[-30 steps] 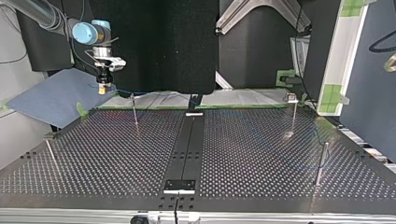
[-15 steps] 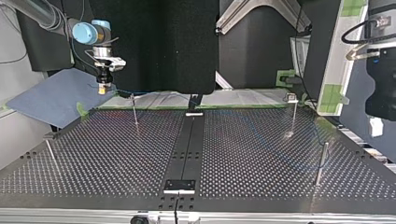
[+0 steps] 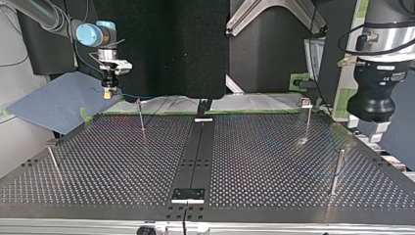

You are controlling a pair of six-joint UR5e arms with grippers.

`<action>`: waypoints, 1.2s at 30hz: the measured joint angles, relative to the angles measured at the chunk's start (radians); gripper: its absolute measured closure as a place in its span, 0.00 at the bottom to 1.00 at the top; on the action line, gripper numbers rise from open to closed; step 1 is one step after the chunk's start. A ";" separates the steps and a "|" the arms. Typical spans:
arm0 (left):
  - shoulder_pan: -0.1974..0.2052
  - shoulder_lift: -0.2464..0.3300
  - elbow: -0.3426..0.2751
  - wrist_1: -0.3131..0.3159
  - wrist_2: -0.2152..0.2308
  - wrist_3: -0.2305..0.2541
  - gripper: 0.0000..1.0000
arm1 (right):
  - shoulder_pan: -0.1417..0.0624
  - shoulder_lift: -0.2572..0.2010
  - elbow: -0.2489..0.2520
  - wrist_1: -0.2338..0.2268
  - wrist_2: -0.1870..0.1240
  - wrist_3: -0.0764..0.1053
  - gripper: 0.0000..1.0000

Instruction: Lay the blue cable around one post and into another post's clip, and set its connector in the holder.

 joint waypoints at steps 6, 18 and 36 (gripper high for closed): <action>-0.012 -0.031 -0.021 -0.052 0.013 0.008 0.00 | 0.001 0.000 0.000 0.000 0.000 0.000 1.00; -0.022 -0.051 0.044 -0.164 0.011 -0.005 0.00 | 0.001 0.000 0.000 0.000 0.000 0.000 1.00; -0.046 -0.099 0.041 -0.211 -0.113 -0.042 0.00 | 0.002 0.000 0.000 -0.001 0.000 0.000 1.00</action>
